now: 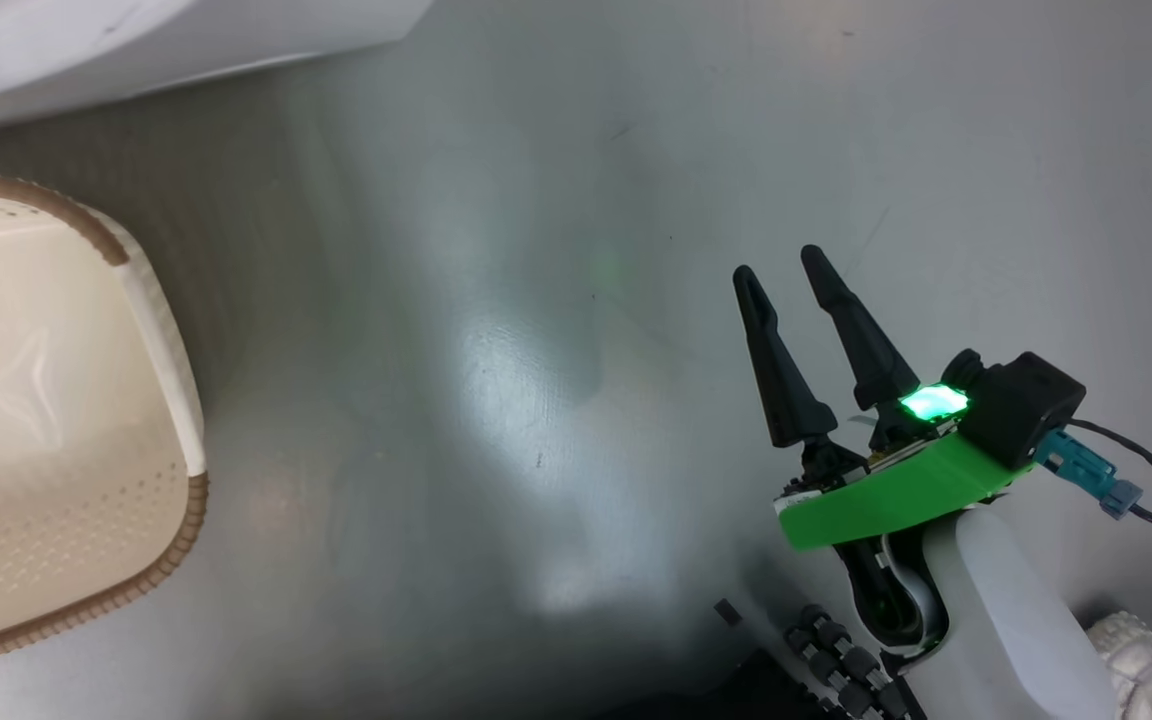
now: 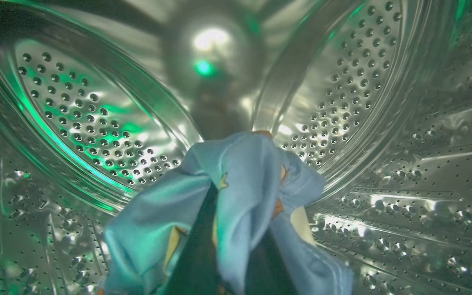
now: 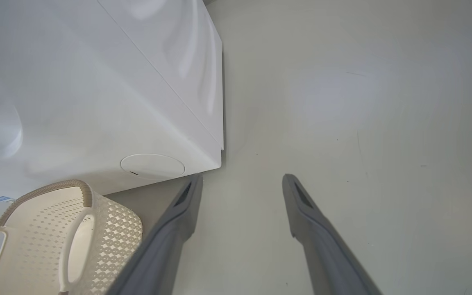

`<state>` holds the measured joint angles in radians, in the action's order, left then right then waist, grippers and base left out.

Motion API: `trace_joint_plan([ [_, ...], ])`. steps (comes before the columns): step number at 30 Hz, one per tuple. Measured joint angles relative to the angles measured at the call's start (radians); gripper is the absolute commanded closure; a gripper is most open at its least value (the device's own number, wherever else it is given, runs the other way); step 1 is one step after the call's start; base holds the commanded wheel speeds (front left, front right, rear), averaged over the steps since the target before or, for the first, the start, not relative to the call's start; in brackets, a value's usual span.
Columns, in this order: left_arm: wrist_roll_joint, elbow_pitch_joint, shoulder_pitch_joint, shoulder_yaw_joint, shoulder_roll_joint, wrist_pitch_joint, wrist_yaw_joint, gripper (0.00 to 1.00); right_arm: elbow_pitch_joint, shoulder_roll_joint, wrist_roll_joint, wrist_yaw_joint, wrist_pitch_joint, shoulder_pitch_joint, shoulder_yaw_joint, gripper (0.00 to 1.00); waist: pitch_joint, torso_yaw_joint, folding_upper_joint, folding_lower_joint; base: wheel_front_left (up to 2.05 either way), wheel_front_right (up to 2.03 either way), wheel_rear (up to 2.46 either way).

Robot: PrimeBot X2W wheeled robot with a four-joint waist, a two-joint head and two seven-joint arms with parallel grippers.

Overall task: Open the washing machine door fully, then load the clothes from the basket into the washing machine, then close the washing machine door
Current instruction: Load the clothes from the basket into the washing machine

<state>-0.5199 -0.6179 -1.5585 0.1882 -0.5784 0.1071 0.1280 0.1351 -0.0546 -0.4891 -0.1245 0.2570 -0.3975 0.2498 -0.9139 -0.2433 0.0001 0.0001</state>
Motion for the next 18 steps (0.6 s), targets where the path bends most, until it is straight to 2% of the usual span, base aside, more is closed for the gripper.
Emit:
trace_joint_plan([
  [8,-0.079,-0.066,-0.031,0.054,-0.039,-0.065,0.0,1.0,0.0,0.0,-0.007,0.0,0.0,-0.032,0.01,0.0,-0.024,-0.015,-0.0001,0.0,0.0,0.0,0.0],
  [13,-0.1,-0.091,-0.041,0.081,-0.044,-0.064,0.0,1.0,0.006,0.0,-0.016,0.0,0.0,-0.032,0.016,0.0,-0.02,-0.019,0.0,-0.0001,0.0,0.0,0.0],
  [14,-0.112,-0.098,-0.04,0.084,-0.044,-0.065,0.0,0.69,0.007,0.0,-0.016,0.0,0.0,-0.032,0.016,0.0,-0.018,-0.019,0.0,0.0,0.0,0.0,0.0],
  [15,-0.123,-0.11,-0.04,0.088,-0.043,-0.074,0.0,0.0,0.007,0.0,-0.016,0.0,0.0,-0.032,0.014,0.0,-0.015,-0.018,-0.0001,-0.0001,0.0,0.0,0.0],
  [18,-0.134,-0.141,-0.04,0.096,-0.04,-0.092,0.0,0.0,0.01,0.0,-0.015,0.0,0.0,-0.033,0.003,0.0,-0.002,-0.015,0.0,-0.0001,0.0,0.0,0.0],
])
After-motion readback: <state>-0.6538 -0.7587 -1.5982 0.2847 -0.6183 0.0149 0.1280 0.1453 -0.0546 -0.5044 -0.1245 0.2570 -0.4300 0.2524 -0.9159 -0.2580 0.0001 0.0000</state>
